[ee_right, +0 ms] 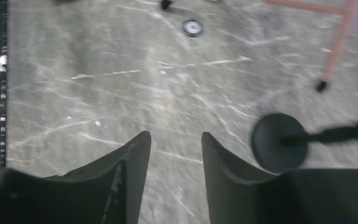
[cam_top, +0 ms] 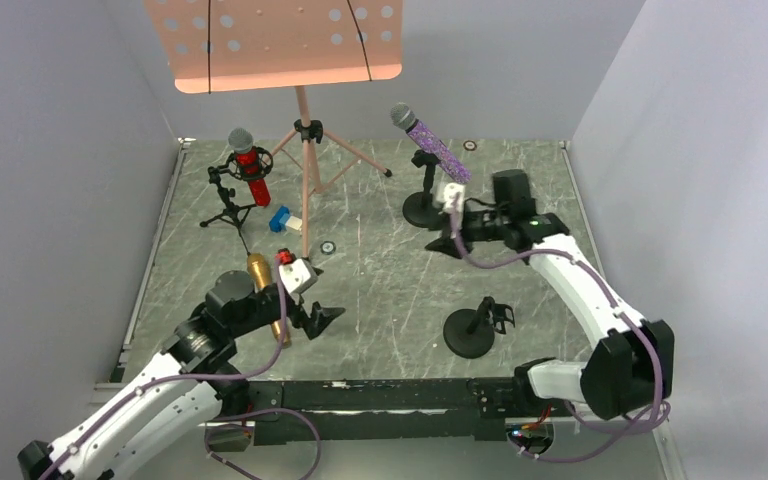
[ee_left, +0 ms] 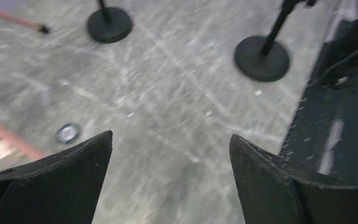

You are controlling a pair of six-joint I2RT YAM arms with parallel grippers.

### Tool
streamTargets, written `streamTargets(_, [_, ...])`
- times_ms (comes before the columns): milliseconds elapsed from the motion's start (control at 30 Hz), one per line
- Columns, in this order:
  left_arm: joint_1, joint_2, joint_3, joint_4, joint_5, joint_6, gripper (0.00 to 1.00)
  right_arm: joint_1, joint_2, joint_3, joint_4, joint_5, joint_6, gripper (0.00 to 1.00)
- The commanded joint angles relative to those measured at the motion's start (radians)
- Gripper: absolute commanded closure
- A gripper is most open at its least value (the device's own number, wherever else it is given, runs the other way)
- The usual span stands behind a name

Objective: Attach the microphones to the stand

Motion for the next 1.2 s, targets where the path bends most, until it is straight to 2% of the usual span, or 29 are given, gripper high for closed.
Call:
streamTargets(0, [-0.105, 0.137, -0.061, 0.391, 0.14, -0.22, 0.01, -0.215, -0.119, -0.02, 0.078, -0.203, 0.181, 0.36])
streamTargets(67, [-0.266, 0.259, -0.055, 0.487, 0.006, -0.177, 0.01, -0.314, -0.161, -0.056, 0.13, -0.221, 0.272, 0.22])
streamTargets(133, [-0.371, 0.422, -0.003, 0.572, -0.074, -0.141, 0.01, -0.391, -0.187, -0.084, 0.184, -0.188, 0.38, 0.15])
streamTargets(200, [-0.425, 0.599, 0.064, 0.661, -0.093, -0.124, 0.01, -0.45, -0.203, -0.109, 0.223, -0.177, 0.465, 0.14])
streamTargets(300, [-0.512, 0.865, 0.14, 0.83, -0.134, 0.058, 0.01, -0.533, -0.206, -0.143, 0.299, -0.22, 0.559, 0.13])
streamTargets(400, [-0.545, 1.047, 0.193, 1.053, -0.14, 0.163, 0.01, -0.563, -0.193, -0.144, 0.283, -0.237, 0.547, 0.13])
streamTargets(500, [-0.545, 1.187, 0.289, 1.124, -0.159, 0.165, 0.01, -0.583, -0.185, -0.146, 0.273, -0.264, 0.543, 0.13])
streamTargets(767, [-0.544, 1.406, 0.443, 1.252, -0.11, 0.088, 0.03, -0.59, -0.189, -0.144, 0.252, -0.246, 0.5, 0.12])
streamTargets(1167, [-0.544, 1.509, 0.409, 1.373, -0.072, -0.011, 0.29, -0.59, -0.18, -0.147, 0.25, -0.24, 0.49, 0.12])
